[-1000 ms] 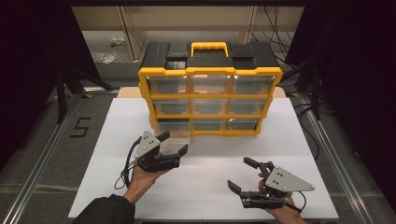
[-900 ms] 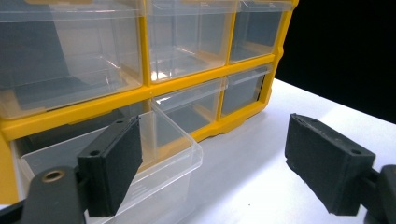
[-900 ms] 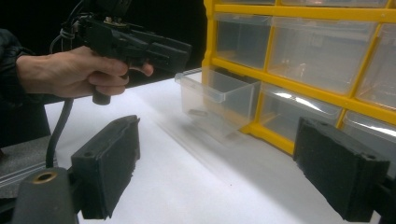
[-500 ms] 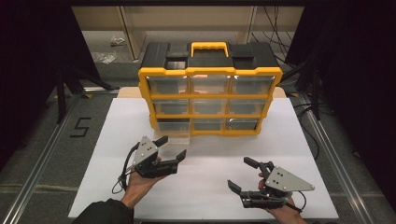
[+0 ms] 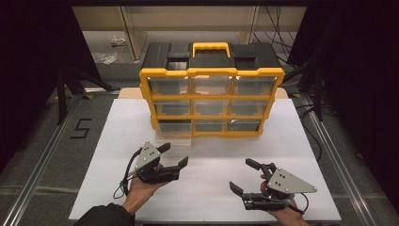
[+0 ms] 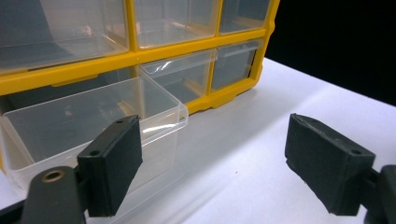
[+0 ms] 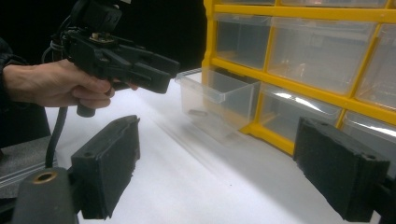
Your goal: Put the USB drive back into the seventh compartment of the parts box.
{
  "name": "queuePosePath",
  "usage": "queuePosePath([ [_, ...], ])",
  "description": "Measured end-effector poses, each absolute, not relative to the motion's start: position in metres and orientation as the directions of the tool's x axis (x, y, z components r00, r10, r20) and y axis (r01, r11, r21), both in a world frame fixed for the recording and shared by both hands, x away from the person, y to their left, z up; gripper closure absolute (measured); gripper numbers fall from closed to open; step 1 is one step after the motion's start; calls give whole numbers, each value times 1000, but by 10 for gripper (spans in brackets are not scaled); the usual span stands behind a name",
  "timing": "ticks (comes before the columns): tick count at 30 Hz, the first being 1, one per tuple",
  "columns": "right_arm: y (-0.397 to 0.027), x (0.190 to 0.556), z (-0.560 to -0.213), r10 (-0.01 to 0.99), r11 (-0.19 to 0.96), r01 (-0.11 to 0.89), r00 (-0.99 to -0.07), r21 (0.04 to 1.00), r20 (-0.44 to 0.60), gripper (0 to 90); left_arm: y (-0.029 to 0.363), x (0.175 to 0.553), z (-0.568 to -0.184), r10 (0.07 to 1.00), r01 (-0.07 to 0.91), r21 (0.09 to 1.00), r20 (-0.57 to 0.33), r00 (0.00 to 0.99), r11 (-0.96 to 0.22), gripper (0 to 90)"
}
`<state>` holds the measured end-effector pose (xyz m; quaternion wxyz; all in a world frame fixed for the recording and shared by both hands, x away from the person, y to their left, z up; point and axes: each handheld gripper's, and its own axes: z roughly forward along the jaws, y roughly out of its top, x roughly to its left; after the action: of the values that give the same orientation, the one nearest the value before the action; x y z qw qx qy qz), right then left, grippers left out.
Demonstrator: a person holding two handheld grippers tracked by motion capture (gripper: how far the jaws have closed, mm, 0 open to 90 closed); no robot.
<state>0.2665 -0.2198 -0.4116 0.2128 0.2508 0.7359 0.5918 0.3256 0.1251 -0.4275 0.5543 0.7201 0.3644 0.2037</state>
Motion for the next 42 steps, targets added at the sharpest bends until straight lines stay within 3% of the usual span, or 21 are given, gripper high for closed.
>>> queuePosePath([
  [42, -220, 268, -412, 619, 167, 126, -786, 978, -4, 157, 123, 336, -444, 800, 430, 877, -95, 592, -214, 211],
])
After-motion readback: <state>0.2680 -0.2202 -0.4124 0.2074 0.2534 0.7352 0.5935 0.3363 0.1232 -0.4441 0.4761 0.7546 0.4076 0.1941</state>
